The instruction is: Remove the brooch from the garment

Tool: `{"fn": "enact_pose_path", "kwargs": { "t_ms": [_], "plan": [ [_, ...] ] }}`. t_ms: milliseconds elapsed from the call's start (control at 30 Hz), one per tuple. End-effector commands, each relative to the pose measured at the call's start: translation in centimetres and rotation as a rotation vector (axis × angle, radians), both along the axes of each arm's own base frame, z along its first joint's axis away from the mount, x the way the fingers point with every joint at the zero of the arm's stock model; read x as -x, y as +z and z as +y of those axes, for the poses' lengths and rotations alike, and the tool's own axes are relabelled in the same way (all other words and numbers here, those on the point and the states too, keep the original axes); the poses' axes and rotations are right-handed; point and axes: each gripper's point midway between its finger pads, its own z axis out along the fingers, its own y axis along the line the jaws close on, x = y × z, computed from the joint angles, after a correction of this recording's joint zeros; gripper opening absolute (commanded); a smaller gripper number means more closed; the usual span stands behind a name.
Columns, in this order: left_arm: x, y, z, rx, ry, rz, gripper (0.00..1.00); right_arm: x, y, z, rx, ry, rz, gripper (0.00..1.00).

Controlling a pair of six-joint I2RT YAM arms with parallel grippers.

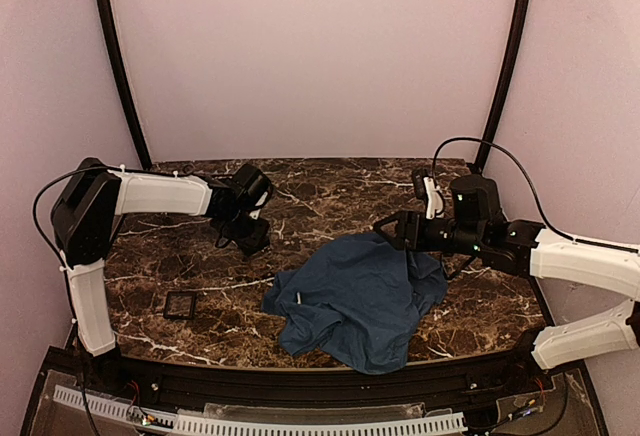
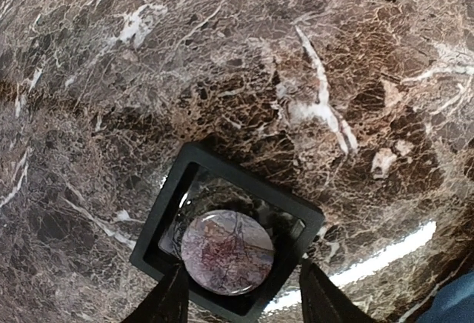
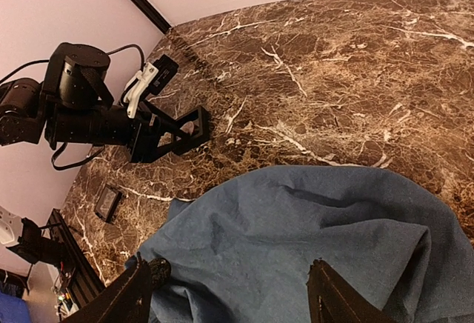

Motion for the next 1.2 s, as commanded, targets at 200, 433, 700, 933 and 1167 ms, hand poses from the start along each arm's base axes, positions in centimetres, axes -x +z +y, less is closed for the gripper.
{"fn": "enact_pose_path", "kwargs": {
  "t_ms": [200, 433, 700, 933, 1167],
  "plan": [
    [0.7, 7.7, -1.9, 0.246, -0.051, -0.132, 0.82, -0.7, -0.8, -1.0, 0.075, -0.038, 0.011, 0.74],
    [6.0, 10.9, -4.3, 0.517, -0.202, -0.102, 0.99, -0.9, -4.0, -3.5, 0.199, -0.144, 0.102, 0.83],
    [11.8, 10.1, -6.6, 0.714, -0.266, 0.016, 0.99, 0.1, -8.2, -4.3, 0.244, -0.173, 0.237, 0.79],
    [14.3, 8.5, -7.2, 0.787, -0.247, 0.105, 0.99, 0.0, -10.3, -3.7, 0.254, -0.168, 0.298, 0.67],
    [16.2, 6.3, -8.0, 0.781, -0.26, 0.17, 0.99, 0.0, -11.8, -4.4, 0.294, -0.199, 0.317, 0.61]
  ]
}}
